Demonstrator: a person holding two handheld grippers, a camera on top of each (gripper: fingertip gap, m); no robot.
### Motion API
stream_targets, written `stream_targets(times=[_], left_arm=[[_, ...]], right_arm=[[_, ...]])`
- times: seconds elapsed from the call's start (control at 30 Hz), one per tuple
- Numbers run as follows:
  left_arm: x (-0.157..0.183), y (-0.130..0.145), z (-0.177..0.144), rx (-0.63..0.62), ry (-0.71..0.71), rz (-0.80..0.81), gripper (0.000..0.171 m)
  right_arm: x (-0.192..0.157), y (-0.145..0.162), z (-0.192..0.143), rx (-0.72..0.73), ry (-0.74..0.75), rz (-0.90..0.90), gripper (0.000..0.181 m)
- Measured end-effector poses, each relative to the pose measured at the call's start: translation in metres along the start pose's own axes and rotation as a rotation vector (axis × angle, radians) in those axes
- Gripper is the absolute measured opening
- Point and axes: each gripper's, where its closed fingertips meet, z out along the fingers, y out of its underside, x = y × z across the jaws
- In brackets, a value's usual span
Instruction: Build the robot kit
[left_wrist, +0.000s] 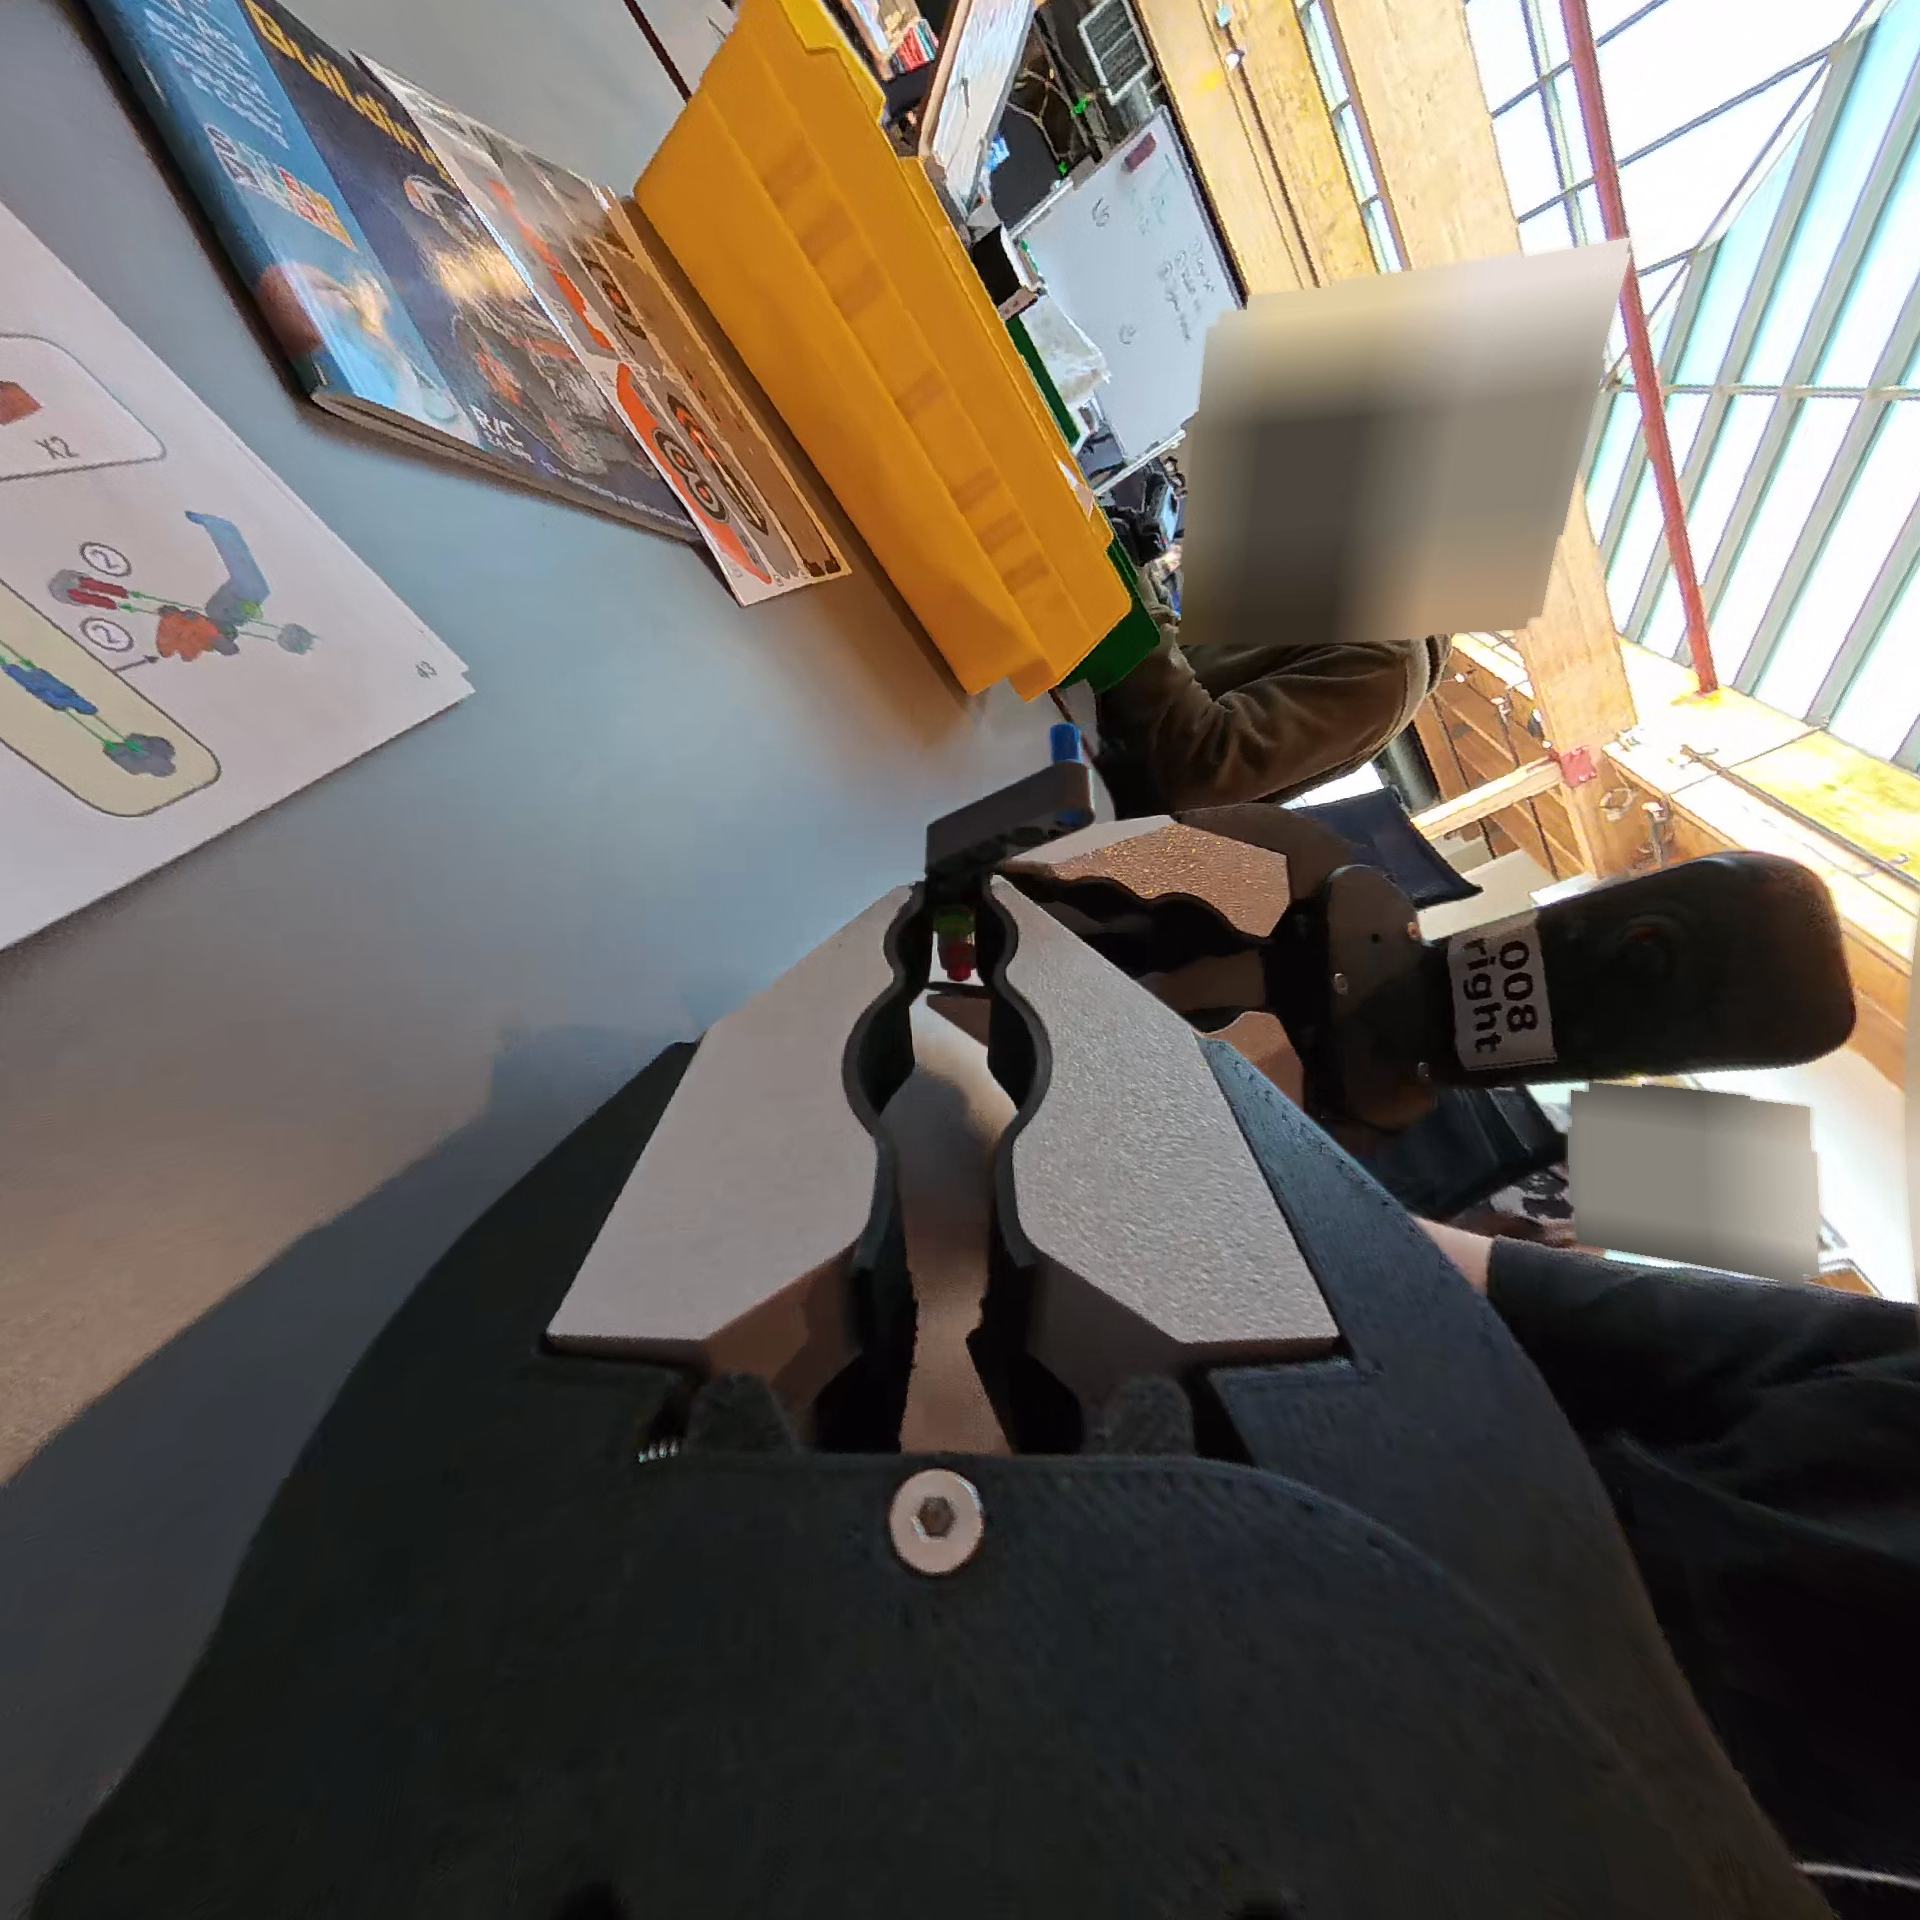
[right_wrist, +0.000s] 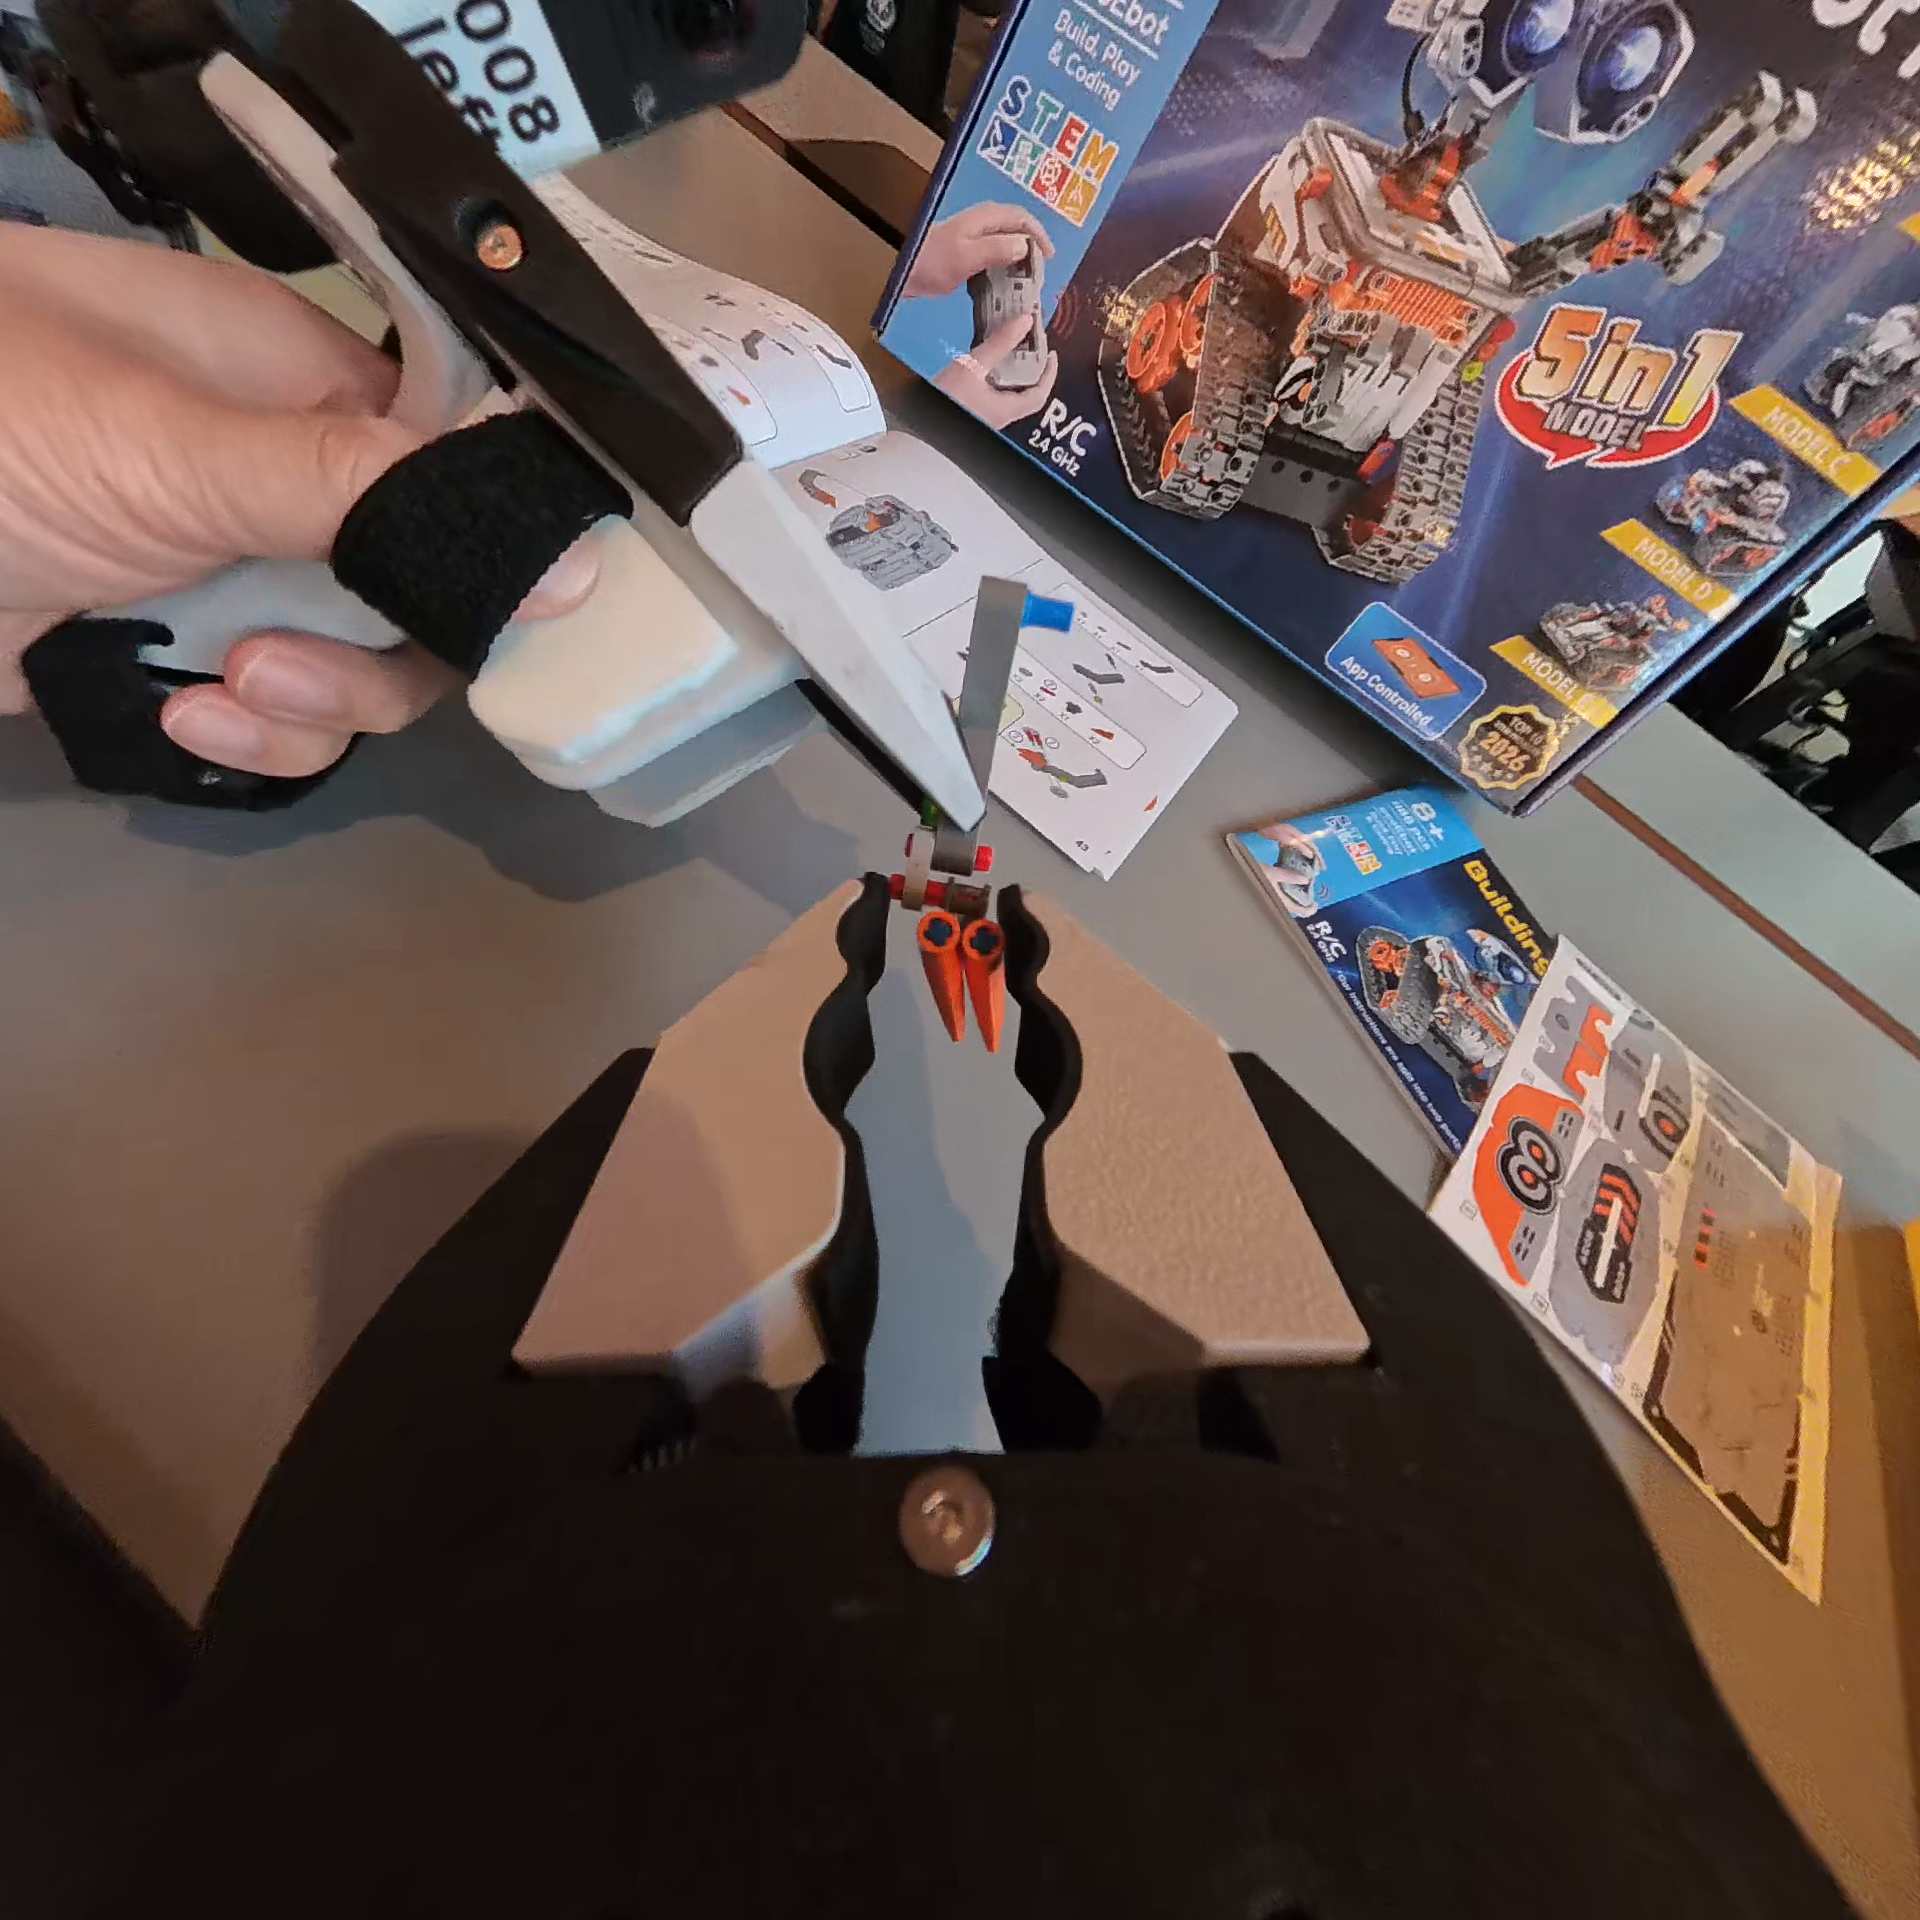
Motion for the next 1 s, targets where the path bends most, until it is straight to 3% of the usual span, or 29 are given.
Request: stream_targets(times=[0.23,0.5,0.73,1.0], left_arm=[[0.0017,0.0005,0.0021,-0.002,-0.021,0.044,0.005],[0.0045,-0.0001,0.0030,0.010,-0.033,0.073,0.005],[0.0052,-0.0031,0.0040,0.043,-0.061,0.105,0.006],[0.0087,-0.0032,0.0028,0.060,0.022,0.033,0.006]], right_arm=[[0.0008,0.0004,-0.0020,0.002,-0.021,0.048,0.021],[-0.0006,-0.0005,-0.0038,-0.015,0.025,-0.085,0.017],[0.0064,-0.0004,-0.0021,0.004,0.014,0.019,0.021],[0.0052,-0.0050,-0.0067,0.039,-0.005,-0.129,0.020]])
